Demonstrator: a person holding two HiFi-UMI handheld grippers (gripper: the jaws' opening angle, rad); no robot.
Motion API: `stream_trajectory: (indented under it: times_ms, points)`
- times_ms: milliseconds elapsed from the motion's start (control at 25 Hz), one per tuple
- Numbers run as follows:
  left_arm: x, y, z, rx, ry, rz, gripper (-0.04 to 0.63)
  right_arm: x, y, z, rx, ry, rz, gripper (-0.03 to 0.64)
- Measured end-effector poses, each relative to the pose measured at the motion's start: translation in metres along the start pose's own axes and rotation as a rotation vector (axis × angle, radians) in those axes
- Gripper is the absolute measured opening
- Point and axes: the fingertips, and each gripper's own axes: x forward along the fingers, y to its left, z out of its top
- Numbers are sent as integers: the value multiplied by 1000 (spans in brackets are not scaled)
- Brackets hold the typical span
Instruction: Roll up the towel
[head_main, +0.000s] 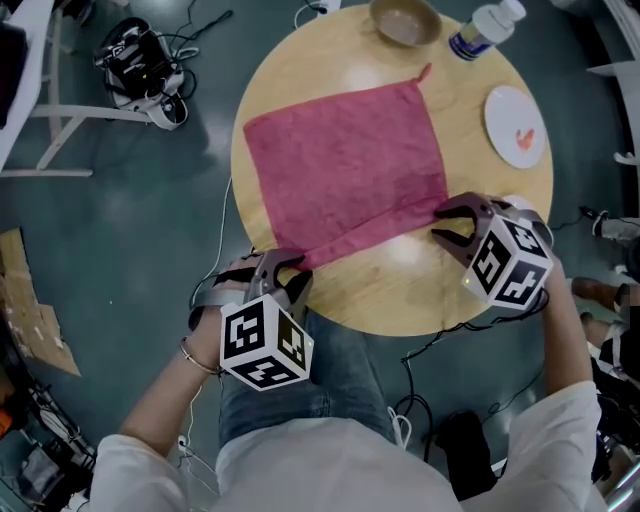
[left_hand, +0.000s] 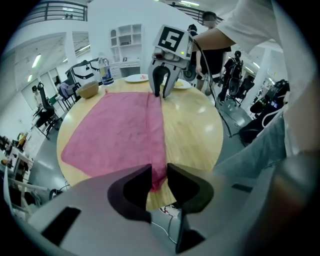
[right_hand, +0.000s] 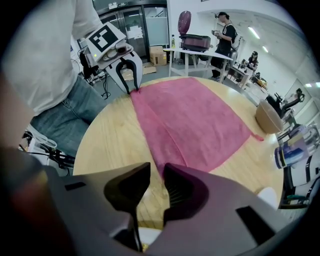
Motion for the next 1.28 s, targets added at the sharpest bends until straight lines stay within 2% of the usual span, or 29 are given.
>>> stream_trajectory:
  times_ms: [200,280,400,760,1280]
  points:
    - [4,2,0,60,9,40,75,1,-4,1,-12,12,-42,78]
    - [4,4,0,40,7,31,48,2,-7,0,-26,21,-74,23]
    - [4,6,-1,-38,-5,-29,32,2,-7,-1,-45,35,-83,15]
    - [-15,-14,-4,-133,-13,-178,25,-17,28,-3,20,37,69,11]
    - [-9,54,0,-210,18,-131,25,-18,-20,10,72,61,92,11]
